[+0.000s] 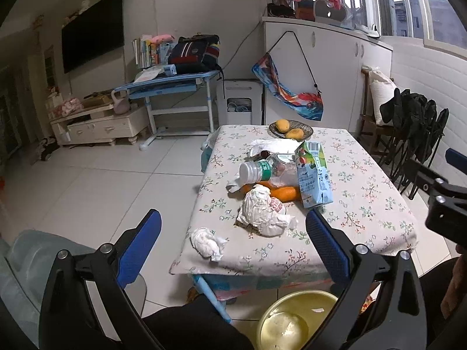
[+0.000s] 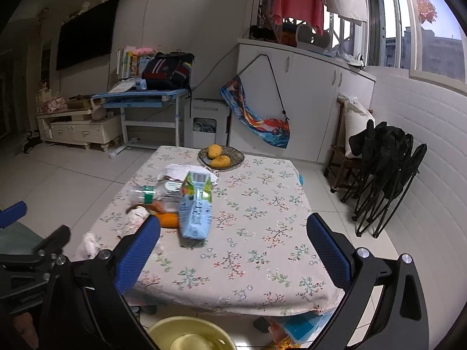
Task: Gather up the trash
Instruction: 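Move both grippers toward the table, approaching the juice carton and tissues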
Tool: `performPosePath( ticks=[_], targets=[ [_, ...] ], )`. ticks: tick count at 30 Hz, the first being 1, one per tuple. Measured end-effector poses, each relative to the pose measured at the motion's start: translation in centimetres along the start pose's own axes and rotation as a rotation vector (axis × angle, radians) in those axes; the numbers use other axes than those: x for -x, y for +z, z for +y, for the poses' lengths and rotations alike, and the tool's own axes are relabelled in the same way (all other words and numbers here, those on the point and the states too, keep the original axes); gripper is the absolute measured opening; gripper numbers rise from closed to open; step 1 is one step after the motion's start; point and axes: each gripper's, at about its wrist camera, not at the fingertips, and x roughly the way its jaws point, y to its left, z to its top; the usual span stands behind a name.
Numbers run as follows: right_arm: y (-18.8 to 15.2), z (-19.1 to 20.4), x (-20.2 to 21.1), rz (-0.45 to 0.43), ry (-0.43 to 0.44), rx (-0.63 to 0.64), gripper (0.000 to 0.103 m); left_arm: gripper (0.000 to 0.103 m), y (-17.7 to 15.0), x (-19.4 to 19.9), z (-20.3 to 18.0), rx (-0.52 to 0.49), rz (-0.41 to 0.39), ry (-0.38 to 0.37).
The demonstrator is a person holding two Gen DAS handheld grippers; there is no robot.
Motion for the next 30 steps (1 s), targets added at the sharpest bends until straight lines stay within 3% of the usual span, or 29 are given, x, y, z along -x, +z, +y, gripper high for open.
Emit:
performPosePath(
  ticks=[12, 30],
  targets=[
    [-0.4, 1.0, 3.1, -0.025, 0.020, -0.004, 0.096, 0.096, -0.6, 1.9, 1.0, 0.025, -0.012, -0.012],
    [-0.2, 1.2, 3.3, -0.019, 0.039, -0.001, 0.096, 0.096, -0.5, 2.1, 1.3, 0.037, -0.014, -0.020]
  ],
)
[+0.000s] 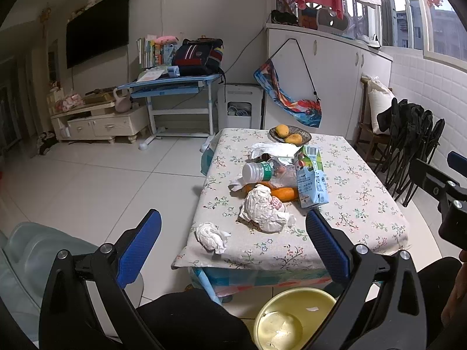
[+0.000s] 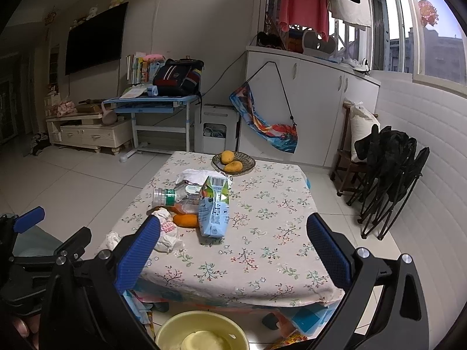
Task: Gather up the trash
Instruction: 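Move both grippers toward the table, approaching the juice carton and tissues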
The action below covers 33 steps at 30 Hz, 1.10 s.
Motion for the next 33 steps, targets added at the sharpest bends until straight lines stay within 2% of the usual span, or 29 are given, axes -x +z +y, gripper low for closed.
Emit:
performPosePath(
  ticks=[15, 33],
  targets=[
    [0.0, -0.5, -2.1, 0.024, 0.050, -0.015, 0.096, 0.096, 0.3, -2.0, -0.7, -0.017, 0.025, -0.002],
    [-0.5, -2.3, -8.3, 0.102, 0.200, -0.035, 0.096, 0.096, 0.6, -6.3, -1.8, -0.080, 0.061, 0.047]
  ],
)
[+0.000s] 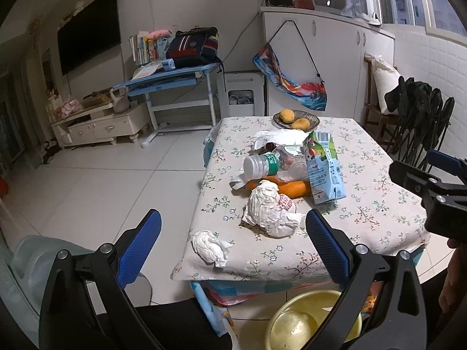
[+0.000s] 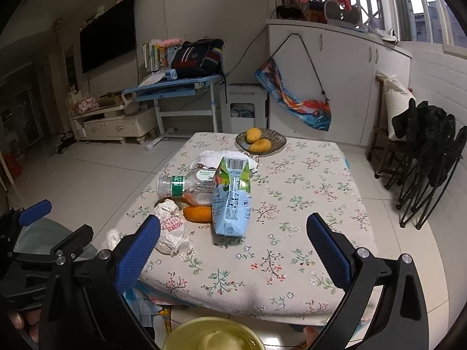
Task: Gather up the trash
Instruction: 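Move both grippers toward the table, approaching the juice carton and tissues, then grasp the blue juice carton with the right gripper while the left gripper grasps the crumpled tissue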
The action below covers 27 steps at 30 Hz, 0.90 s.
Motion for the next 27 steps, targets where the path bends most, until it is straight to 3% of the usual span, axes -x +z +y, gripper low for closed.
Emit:
performPosePath(
  ticks=[16, 23, 27],
  targets=[
    [0.4, -0.5, -4.6, 0.080, 0.072, -0.038, 0.096, 0.096, -0.3, -3.5, 0.0, -0.005, 0.050, 0.015],
    [0.6, -1.1, -7.0, 0.126, 0.095, -0.074, 0.096, 0.096, -0.8, -5.6, 1.0, 0.038, 0.106, 0.016],
    [1.0, -1.5, -9.0, 0.170, 0.119, -0.091, 0.081, 0.096, -0.9, -6.5, 1.4, 0.061, 0.124, 0.013]
  ],
)
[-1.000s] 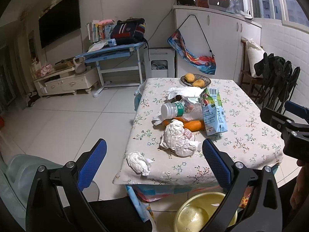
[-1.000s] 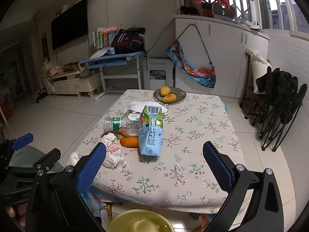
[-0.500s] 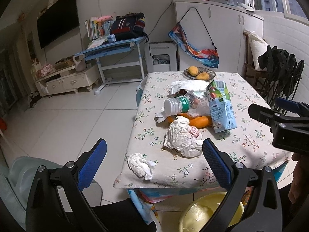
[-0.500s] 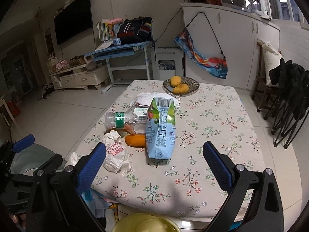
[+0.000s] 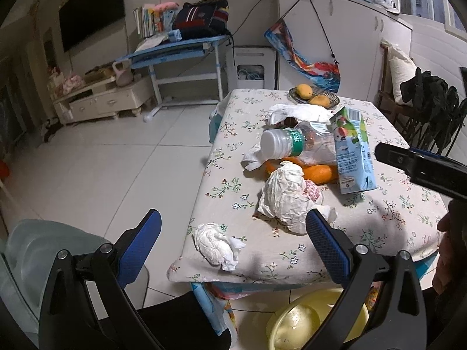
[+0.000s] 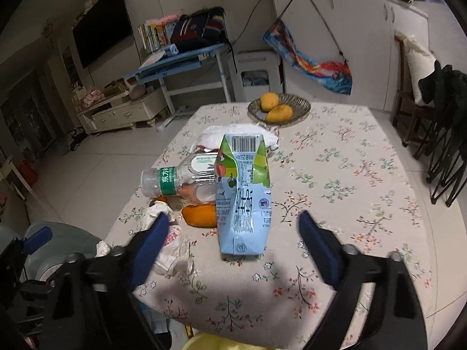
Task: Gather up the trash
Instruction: 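Grasp the blue juice carton with the right gripper while the left gripper grasps the crumpled tissue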
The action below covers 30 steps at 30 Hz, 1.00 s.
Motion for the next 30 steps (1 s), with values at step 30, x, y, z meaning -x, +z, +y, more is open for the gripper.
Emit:
performPosePath(
  ticks=[30],
  targets=[
    [0.8, -4.7, -4.9, 0.129, 0.158, -0.200, 0.052, 0.096, 2.3, -8.7, -4.0, 0.022, 0.138, -0.116]
  ],
)
